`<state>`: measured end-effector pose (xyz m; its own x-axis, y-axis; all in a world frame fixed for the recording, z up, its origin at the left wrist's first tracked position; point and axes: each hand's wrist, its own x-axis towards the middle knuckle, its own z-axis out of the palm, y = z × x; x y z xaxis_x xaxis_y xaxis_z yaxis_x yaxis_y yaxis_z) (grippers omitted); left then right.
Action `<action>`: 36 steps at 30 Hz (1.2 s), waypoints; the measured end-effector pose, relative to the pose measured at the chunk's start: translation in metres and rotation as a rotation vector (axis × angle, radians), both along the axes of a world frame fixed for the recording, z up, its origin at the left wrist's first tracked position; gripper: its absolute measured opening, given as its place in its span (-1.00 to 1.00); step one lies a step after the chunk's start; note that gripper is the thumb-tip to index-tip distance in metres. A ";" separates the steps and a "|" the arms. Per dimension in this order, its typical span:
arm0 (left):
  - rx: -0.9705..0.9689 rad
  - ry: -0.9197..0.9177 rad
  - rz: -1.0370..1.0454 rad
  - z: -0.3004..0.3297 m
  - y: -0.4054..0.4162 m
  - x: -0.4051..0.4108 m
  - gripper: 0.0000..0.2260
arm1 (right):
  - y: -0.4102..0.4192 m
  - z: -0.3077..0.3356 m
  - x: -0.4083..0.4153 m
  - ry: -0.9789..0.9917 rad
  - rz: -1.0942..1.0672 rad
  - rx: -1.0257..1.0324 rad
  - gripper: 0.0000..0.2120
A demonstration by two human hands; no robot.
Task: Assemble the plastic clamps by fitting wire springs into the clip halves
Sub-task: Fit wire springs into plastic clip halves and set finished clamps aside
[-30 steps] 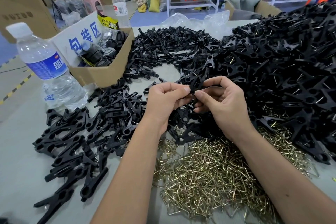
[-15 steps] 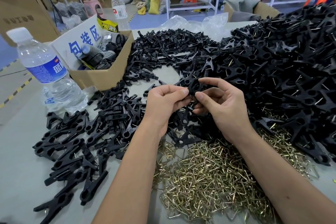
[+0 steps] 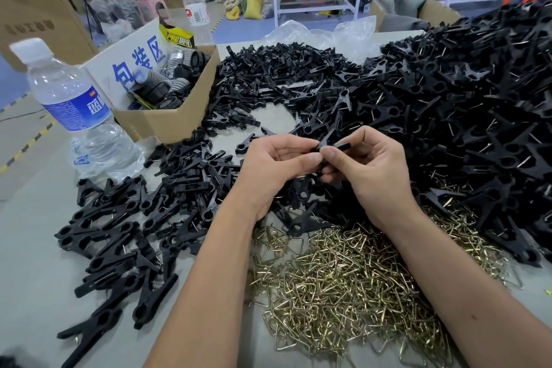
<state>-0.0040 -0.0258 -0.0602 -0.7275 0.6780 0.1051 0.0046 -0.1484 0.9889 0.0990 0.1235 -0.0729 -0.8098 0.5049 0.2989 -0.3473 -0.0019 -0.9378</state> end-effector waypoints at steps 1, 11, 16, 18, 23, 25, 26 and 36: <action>0.001 0.026 -0.017 0.000 -0.002 -0.001 -0.68 | 0.000 0.000 0.000 -0.001 0.002 -0.001 -0.70; 0.139 0.031 0.257 0.005 -0.019 -0.020 -0.79 | -0.020 0.026 0.010 -0.102 -0.019 0.699 -0.81; 0.286 -0.083 0.330 0.005 -0.026 -0.027 -0.83 | -0.069 0.029 0.003 -0.309 0.275 1.455 -0.78; 0.300 -0.087 0.312 0.005 -0.026 -0.028 -0.84 | -0.078 0.028 0.000 -0.366 0.267 1.495 -0.79; 0.299 -0.097 0.311 0.006 -0.027 -0.028 -0.84 | -0.070 0.031 0.002 -0.408 0.407 1.147 -0.91; 0.288 -0.090 0.309 0.006 -0.027 -0.028 -0.83 | -0.063 0.034 0.005 -0.406 0.399 0.918 -0.91; 0.278 -0.081 0.308 0.006 -0.027 -0.028 -0.81 | -0.057 0.036 0.007 -0.402 0.381 0.816 -0.91; 0.154 0.049 0.300 0.000 -0.030 -0.035 -0.76 | -0.018 0.036 0.017 -0.201 0.077 -0.045 -0.89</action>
<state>-0.0385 -0.0559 -0.0602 -0.8835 0.4084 0.2292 0.1175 -0.2805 0.9526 0.1158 0.1059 -0.0370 -0.8873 0.4487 0.1062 -0.1509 -0.0650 -0.9864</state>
